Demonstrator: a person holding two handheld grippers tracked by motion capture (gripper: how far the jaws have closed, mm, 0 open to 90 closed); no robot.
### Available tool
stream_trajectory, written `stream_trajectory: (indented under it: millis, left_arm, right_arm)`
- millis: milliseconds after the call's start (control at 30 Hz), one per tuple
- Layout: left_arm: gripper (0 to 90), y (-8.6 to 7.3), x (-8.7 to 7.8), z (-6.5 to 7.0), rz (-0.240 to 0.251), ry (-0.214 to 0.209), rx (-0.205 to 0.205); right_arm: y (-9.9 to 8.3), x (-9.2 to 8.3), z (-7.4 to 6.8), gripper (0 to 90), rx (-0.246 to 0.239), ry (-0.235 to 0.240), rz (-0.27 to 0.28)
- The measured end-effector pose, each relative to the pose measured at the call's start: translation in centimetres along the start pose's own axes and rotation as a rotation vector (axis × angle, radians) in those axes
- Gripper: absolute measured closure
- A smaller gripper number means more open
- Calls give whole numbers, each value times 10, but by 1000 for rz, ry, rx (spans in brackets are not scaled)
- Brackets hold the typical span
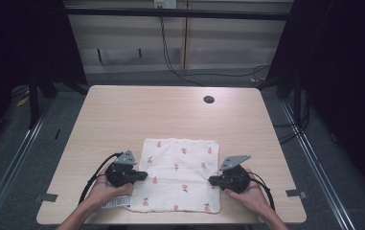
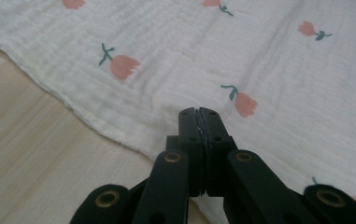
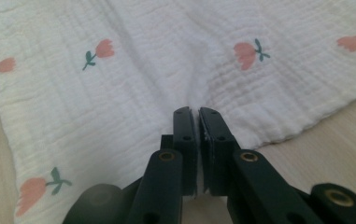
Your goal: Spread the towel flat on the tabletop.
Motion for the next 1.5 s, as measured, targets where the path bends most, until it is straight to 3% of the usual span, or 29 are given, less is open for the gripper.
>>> stream_trajectory:
  millis: [133, 267, 333, 367, 467, 533, 600, 667, 733, 800, 900, 1033, 1100, 1367, 1500]
  left_arm:
    - [892, 0, 1, 7, -10, -21, 5]
    - [880, -2, 0, 10, -2, -19, -4]
    - [863, -2, -1, 10, -2, -37, -21]
    - [823, -2, -2, 10, -6, -30, -6]
    - [784, 0, -3, 10, 28, -39, -19]
    - [755, 2, -5, 6, 28, -29, -15]
    - [708, 6, -7, 1, 46, -8, -38]
    - [638, 10, -8, -5, 55, 7, -51]
    - [624, 14, -9, -11, 81, 18, -72]
    - [618, 18, -9, -16, 104, 1, -94]
    - [597, 23, -5, -24, 107, -1, -113]
    - [558, 29, 0, -37, 102, 21, -123]
    - [559, 33, 0, -44, 119, 23, -153]
    - [545, 43, 1, -65, 163, 63, -182]
    - [527, 38, 2, -72, 155, 77, -205]
  right_arm:
    - [-5, -9, 1, 843, 19, -3, 8]
    - [-7, -12, 0, 770, 20, -8, 24]
    - [-4, -12, 0, 741, 27, 2, 38]
    - [-1, -13, 3, 684, 39, -2, 61]
    - [5, -16, 10, 644, 52, -23, 96]
    - [14, -21, 19, 628, 76, -36, 137]
    - [21, -22, 31, 609, 100, -65, 161]
    - [26, -18, 49, 585, 116, -106, 152]
    - [27, -15, 55, 579, 121, -113, 148]
    - [29, -11, 66, 575, 122, -144, 141]
    - [31, 2, 83, 573, 127, -165, 87]
    - [41, 9, 105, 597, 165, -197, 119]
    - [41, 9, 108, 600, 175, -200, 123]
    - [39, 29, 133, 629, 199, -215, 101]
    - [36, 32, 138, 642, 223, -203, 101]
Point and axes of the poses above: each handheld gripper's, and its own axes: x roughly forward along the jaws, y roughly out of its top, z roughly to its right, the point moved 4 cm from there along x, roughly forward along the jaws, and after that the axes turned 7 degrees about z, right-handed, at the moved point
